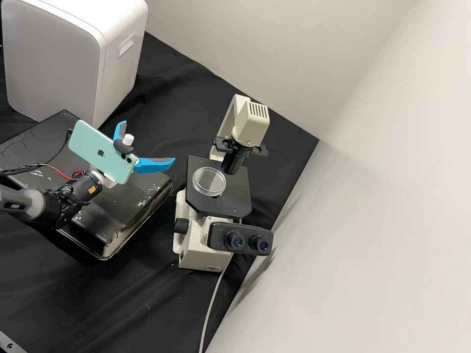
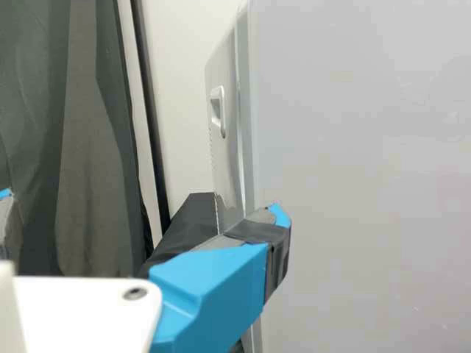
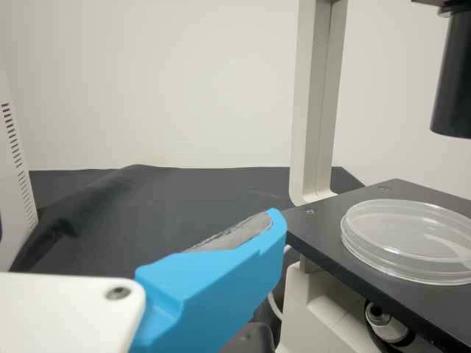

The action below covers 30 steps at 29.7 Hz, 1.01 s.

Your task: Place the petri dish on the bench

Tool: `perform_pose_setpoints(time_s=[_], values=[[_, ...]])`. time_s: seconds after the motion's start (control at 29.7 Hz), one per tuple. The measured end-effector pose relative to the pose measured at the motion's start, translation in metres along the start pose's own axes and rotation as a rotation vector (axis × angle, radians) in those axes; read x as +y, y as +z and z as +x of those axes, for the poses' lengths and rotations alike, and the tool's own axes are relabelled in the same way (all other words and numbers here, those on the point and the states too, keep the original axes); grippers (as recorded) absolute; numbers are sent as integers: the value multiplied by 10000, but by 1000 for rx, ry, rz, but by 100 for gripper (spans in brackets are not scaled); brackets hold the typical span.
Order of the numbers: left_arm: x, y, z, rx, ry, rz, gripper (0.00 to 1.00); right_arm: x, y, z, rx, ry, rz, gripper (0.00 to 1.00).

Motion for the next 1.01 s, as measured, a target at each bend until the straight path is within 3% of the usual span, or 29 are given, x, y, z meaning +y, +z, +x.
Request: perform_pose_setpoints(time_s=[0.47,0.61,0.74,1.01], values=[[-1,5,0,-2,0,0,100,0,0,0,0,0,0,100],[-35,51,-44,-20,-15,3,100,0,0,0,0,0,0,100],[-49,173,-180,-75,-31,1,100,0,0,0,0,0,0,100],[-63,495,-639,-221,-45,8,100,0,0,0,0,0,0,100]])
